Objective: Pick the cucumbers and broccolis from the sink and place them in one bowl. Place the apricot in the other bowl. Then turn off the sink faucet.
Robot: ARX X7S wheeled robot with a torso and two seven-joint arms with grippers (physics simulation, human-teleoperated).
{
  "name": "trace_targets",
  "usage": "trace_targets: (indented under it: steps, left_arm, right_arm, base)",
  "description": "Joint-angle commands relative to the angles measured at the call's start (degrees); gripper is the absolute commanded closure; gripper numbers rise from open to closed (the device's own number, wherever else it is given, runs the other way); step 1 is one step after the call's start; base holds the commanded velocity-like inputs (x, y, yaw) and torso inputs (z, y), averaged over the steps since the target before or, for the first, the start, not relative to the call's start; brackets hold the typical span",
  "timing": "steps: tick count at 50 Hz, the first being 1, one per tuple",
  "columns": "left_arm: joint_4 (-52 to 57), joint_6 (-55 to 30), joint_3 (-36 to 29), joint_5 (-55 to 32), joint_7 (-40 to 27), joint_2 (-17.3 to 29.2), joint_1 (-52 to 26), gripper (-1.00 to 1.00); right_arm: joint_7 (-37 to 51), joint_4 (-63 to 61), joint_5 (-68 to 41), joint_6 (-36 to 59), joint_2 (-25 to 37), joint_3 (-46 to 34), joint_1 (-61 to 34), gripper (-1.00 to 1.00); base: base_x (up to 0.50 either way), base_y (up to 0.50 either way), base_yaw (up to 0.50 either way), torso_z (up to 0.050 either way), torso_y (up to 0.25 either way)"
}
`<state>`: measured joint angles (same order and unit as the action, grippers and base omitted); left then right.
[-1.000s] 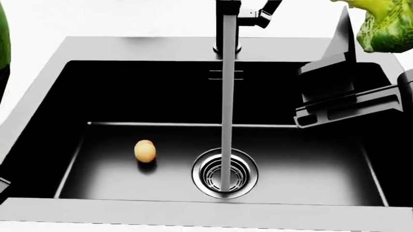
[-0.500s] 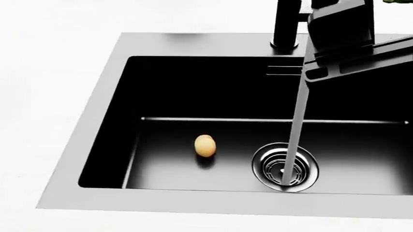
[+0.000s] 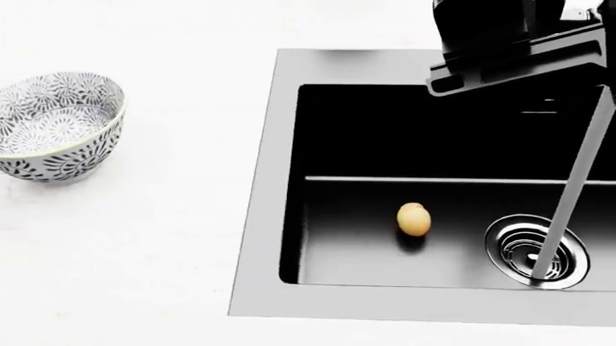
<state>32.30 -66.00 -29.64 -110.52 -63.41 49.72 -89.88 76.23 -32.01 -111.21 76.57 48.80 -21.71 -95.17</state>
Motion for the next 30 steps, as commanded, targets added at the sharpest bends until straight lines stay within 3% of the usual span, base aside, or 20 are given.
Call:
trace_targets:
  steps: [1,26,30]
  left_arm:
    - [-1.33,0.67,0.70,1.44,2.01,-1.67,-0.72,1.00]
    - [-2.00,0.54,-1.60,3.47,3.27,-3.62,0.10,1.00]
    - [-3.99,-0.26,-2.51,5.14,4.89,-4.87,-0.48,1.00]
  right_arm:
    - [-2.94,0.63,3.62,0.42,-2.35,0.53,0.18,1.00]
    - [-4.81,1.25,4.24,0.18,-0.76,-0.28,-0.73,1.00]
    - [-6.48,2.45,5.57,-0.33,-0.62,0.80,-0.93,1.00]
  base:
    - [0.00,0.50,0.00,0.000,0.000]
    - [0.00,0.50,0.00,0.000,0.001]
    - [0.00,0.09,0.00,0.000,0.000]
